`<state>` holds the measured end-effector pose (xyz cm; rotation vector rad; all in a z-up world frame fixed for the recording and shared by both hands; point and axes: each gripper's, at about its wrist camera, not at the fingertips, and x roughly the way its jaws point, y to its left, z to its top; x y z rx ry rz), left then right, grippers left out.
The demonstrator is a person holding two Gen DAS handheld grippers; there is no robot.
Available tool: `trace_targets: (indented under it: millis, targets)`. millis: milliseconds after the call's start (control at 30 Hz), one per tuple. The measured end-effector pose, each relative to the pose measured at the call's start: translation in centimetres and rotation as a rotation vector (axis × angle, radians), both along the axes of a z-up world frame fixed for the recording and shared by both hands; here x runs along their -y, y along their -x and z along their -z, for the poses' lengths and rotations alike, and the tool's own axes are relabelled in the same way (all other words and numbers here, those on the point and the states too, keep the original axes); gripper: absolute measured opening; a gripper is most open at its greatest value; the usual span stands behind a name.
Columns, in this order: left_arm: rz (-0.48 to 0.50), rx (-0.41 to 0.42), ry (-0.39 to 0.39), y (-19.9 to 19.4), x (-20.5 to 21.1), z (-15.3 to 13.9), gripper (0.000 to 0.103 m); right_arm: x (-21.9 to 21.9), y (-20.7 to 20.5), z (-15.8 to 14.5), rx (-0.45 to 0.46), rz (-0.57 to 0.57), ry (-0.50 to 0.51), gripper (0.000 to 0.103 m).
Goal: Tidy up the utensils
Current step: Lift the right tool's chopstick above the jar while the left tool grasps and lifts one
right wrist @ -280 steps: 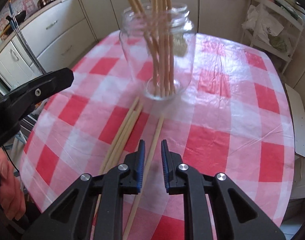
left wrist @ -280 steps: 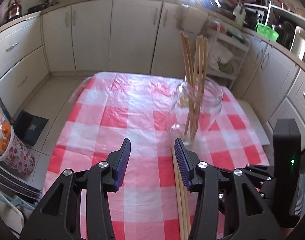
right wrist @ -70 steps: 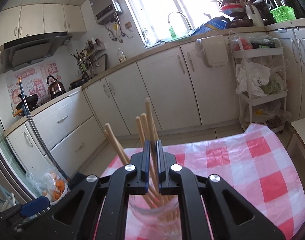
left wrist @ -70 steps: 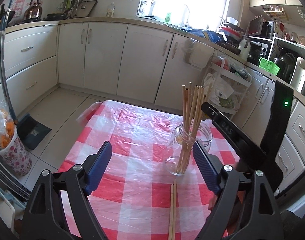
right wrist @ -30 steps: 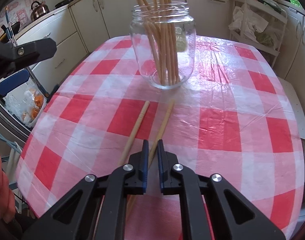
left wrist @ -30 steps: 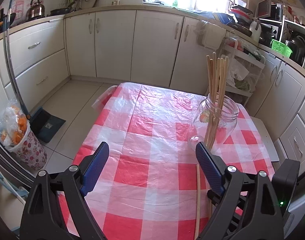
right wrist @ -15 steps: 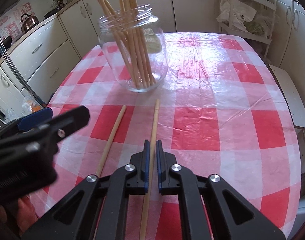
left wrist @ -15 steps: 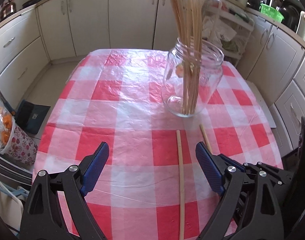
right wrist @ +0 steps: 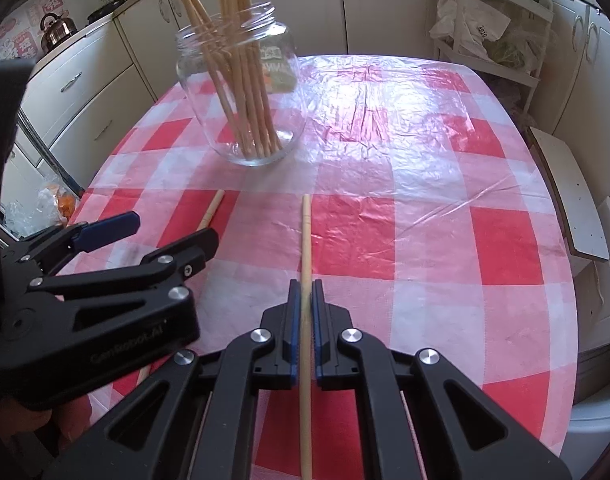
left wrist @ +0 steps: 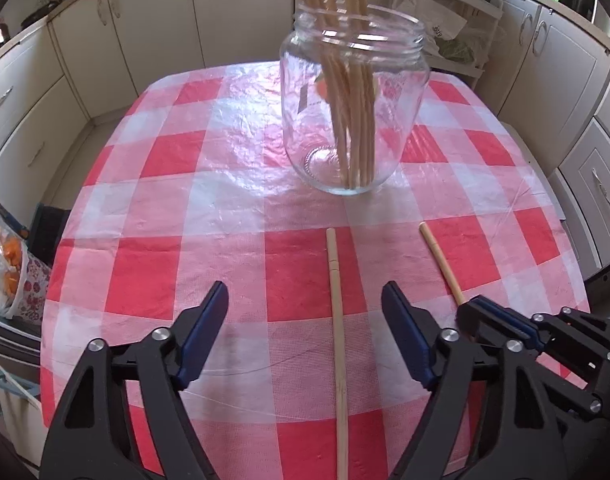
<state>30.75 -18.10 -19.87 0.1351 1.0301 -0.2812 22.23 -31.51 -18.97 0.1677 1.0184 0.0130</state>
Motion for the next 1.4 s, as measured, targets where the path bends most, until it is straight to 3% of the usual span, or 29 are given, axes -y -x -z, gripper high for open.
trace_targets:
  millis: [133,200,267,300,367,433,633,767,900,1133,1400]
  targets:
    - [0.030,-0.002,-0.014,0.2,0.2,0.4,0.049,-0.5,-0.6,0.0,0.004,-0.011,0.020,0.011]
    - [0.060,0.004,-0.004,0.5,0.4,0.3,0.032,-1.1,-0.8,0.1,0.011,-0.033,0.063,0.013]
    - [0.076,-0.006,0.016,0.5,0.3,0.2,0.009,-1.6,-0.9,0.1,0.012,-0.056,0.105,0.013]
    - [0.077,-0.022,0.038,0.5,0.0,0.2,0.006,-1.8,-0.9,0.1,0.010,-0.065,0.118,0.012]
    - [0.069,-0.046,0.083,0.4,-0.5,0.1,0.005,-1.7,-1.0,0.1,0.004,-0.072,0.114,0.007]
    - [0.054,-0.043,0.140,0.5,-1.3,-0.6,0.005,-0.9,-1.0,0.1,-0.001,-0.051,0.046,0.006]
    - [0.001,0.159,0.365,1.5,-4.6,-5.9,0.005,1.9,-0.5,-1.2,0.066,0.039,-0.212,0.006]
    - [0.007,0.323,0.520,2.4,-5.9,-9.3,0.005,3.4,0.2,-3.2,0.213,0.081,-0.385,0.006]
    - [0.033,0.480,0.623,3.1,-6.1,-12.4,0.005,3.5,0.8,-6.6,0.399,0.087,-0.437,0.006]
    - [0.002,0.650,0.701,2.0,-5.6,-15.9,0.005,3.1,0.5,-12.8,0.710,0.064,-0.374,0.006]
    - [-0.042,0.765,0.718,-1.0,-3.8,-17.2,0.005,4.1,-2.4,-15.9,0.871,0.124,-0.358,0.006]
